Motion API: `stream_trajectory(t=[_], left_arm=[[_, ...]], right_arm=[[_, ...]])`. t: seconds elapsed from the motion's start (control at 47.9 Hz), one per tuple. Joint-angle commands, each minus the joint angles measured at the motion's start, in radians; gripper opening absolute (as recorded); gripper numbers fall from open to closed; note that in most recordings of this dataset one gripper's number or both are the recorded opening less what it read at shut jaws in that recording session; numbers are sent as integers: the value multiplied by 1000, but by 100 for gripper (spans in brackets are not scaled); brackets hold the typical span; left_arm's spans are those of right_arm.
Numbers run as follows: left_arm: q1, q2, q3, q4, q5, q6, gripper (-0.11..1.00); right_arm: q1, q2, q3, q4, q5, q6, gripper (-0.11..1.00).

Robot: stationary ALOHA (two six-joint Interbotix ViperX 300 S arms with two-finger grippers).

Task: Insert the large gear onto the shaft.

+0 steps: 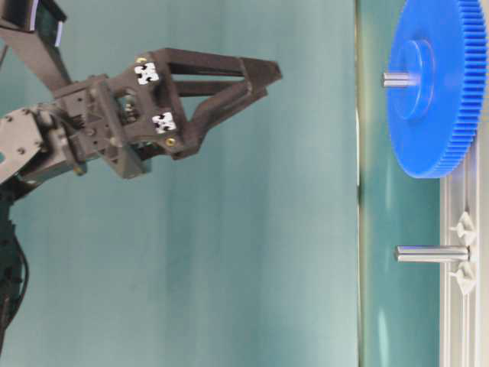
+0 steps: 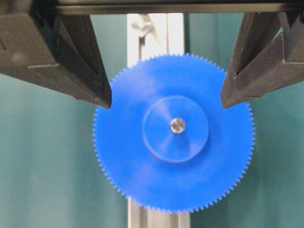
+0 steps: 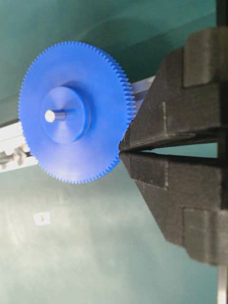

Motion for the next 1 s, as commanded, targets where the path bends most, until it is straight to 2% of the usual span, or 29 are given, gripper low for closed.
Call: stream_trajectory(t=[0.0, 0.125, 0.459, 0.981], left_arm=[[-9, -52, -28, 2, -2, -21, 89], [-12, -52, -26, 2, 2, -48, 89], [-32, -60, -28, 2, 54, -48, 89], [-38, -80, -29, 2, 55, -54, 89]], right_arm=[[-3, 5, -18, 0, -5, 12, 12], [-3, 6, -18, -2, -5, 12, 12], [-3, 6, -21, -2, -5, 12, 12], [-3, 6, -20, 0, -5, 12, 12]])
